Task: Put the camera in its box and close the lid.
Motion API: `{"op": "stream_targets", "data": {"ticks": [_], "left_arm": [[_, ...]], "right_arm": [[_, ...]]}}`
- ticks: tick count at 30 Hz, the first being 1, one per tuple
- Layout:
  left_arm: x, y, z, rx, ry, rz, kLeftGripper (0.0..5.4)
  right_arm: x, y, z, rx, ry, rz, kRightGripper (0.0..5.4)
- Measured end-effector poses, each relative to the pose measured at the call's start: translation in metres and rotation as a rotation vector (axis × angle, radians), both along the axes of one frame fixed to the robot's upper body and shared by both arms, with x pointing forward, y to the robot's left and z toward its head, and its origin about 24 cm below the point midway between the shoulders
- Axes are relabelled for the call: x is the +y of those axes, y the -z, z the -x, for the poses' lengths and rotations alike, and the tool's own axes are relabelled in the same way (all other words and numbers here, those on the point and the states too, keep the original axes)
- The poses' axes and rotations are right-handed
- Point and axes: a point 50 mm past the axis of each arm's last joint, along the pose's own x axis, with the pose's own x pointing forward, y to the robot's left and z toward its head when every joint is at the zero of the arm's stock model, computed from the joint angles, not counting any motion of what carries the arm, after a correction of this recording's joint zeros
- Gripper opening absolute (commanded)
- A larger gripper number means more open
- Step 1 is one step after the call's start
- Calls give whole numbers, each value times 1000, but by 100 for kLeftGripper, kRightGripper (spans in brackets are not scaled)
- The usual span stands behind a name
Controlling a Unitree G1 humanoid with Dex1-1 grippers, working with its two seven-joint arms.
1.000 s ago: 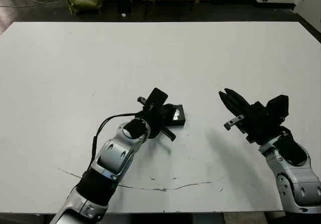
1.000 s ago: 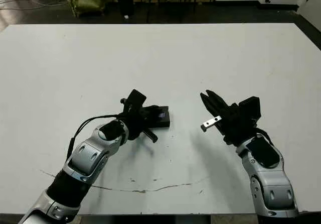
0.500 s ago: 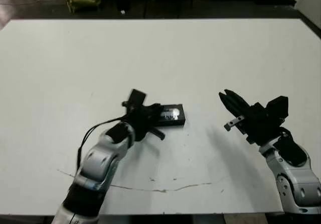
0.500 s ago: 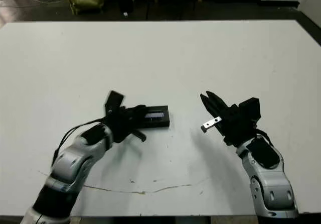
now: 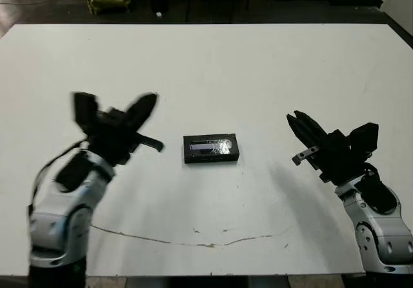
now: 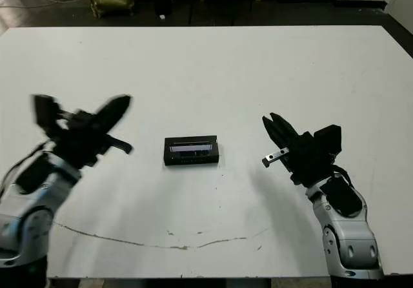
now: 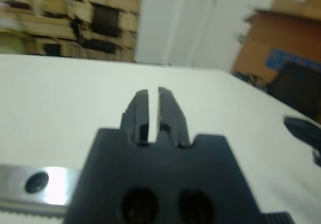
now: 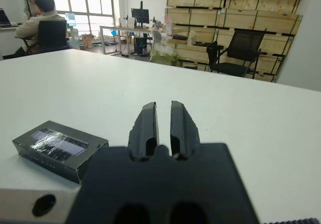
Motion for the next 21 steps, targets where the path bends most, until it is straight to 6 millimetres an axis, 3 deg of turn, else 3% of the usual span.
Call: {"op": "stream_targets", "data": {"ticks": [4,10,21], "left_arm": [[14,1,-4,-111,-132,-73,2],[21,23,-8,-216,-291,-220,2],[20,55,-13,-221,-432,-169,2]], "right_arm": [[1,-5,-3,-26,27,-2,0],[3,-13,-5,-91,138,36,0],[21,-1,-10,-128,312,-19,0]]}}
